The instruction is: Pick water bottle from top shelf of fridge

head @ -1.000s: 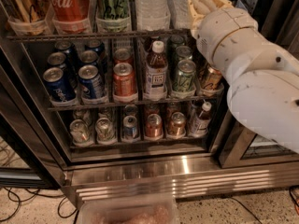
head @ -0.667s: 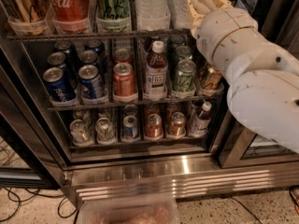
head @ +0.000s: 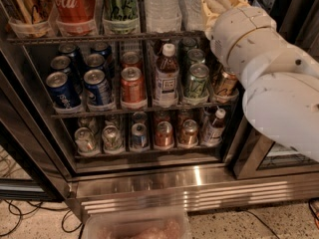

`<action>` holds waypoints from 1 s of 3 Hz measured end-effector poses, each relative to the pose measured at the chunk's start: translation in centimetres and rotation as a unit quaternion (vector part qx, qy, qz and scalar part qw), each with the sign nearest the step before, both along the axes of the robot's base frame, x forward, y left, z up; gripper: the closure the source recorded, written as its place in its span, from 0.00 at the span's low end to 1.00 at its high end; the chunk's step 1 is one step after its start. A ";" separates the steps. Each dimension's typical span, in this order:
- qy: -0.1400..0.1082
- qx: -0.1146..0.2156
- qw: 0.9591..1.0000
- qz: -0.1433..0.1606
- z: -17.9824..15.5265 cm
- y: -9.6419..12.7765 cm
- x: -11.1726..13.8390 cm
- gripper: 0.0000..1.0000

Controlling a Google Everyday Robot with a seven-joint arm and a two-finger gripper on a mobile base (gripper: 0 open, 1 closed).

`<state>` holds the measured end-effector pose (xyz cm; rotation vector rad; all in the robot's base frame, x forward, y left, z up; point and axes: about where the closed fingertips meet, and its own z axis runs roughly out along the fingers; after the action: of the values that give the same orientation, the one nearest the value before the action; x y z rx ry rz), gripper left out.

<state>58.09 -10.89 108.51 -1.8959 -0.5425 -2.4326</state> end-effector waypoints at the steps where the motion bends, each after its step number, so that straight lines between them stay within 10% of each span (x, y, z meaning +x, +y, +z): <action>1: -0.001 -0.004 1.000 -0.004 0.3 -0.2 -0.1 0.39; 3: -0.004 -0.004 1.000 -0.009 0.5 -0.4 0.2 0.20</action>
Offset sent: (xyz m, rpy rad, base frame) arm 0.0026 -0.0094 0.0028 -0.0164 0.0019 -0.0283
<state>58.32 -11.25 109.02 -1.9020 -0.5385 -2.4533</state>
